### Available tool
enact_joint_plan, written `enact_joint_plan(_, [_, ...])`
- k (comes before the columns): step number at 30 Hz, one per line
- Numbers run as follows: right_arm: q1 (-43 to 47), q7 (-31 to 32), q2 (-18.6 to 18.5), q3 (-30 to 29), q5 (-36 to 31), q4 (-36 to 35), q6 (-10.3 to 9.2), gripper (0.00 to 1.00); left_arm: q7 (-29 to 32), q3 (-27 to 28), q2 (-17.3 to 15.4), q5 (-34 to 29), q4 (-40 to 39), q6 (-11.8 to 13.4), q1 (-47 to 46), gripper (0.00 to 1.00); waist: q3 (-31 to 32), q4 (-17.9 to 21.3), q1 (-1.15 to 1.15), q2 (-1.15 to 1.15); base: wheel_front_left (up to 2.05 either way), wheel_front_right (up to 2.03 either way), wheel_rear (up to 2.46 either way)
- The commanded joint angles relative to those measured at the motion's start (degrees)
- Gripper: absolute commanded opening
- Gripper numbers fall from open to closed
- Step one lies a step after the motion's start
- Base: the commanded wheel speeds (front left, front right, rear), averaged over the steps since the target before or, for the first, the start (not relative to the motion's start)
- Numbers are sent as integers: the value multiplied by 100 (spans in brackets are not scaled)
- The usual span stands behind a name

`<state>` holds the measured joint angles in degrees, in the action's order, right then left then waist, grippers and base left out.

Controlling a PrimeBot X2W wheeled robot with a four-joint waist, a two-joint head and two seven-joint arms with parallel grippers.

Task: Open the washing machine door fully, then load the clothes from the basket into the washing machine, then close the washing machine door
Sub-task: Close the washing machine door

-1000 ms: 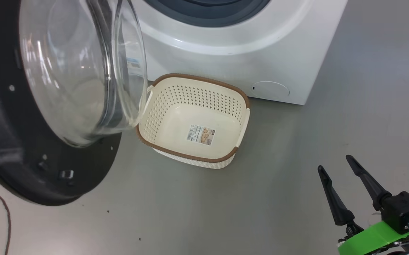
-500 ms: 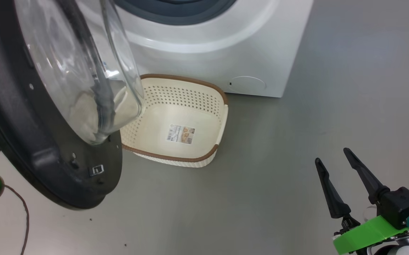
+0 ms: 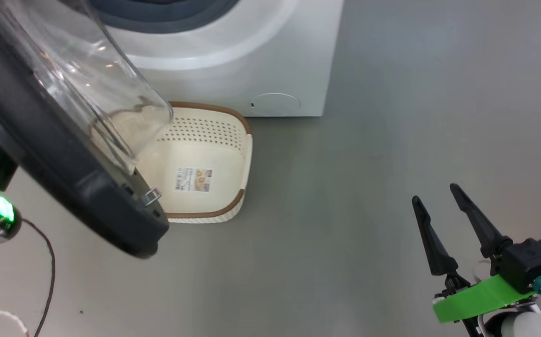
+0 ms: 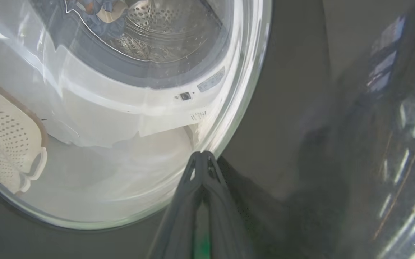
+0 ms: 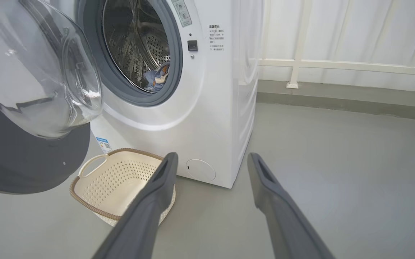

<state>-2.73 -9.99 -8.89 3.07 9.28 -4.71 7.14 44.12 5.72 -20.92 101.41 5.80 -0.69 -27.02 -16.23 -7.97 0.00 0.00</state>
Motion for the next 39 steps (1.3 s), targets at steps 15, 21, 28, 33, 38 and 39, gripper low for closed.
enact_joint_plan(15, [-490,-366,181,221,131,258,35,100,-455,47,91,-358,368,-35,-1108,0,-343,973,0,0,0,0,0])
enact_joint_plan(21, [-593,-423,181,265,150,344,35,100,-637,10,189,-468,790,-88,-1568,0,-412,1108,0,0,0,0,0])
enact_joint_plan(28, [-692,-465,210,344,175,445,35,100,-796,18,203,-594,1231,-211,-1897,0,-426,1267,0,0,0,0,0])
enact_joint_plan(33, [-701,-482,226,376,183,485,35,100,-892,63,188,-653,1401,-290,-1975,0,-411,1319,0,0,0,0,0])
enact_joint_plan(38, [-673,-491,232,334,173,493,35,100,-844,83,201,-621,1484,-369,-1922,0,-392,1284,0,0,0,0,0])
enact_joint_plan(39, [-673,-491,232,334,173,493,35,100,-844,83,201,-621,1484,-369,-1922,0,-392,1284,0,0,0,0,0])
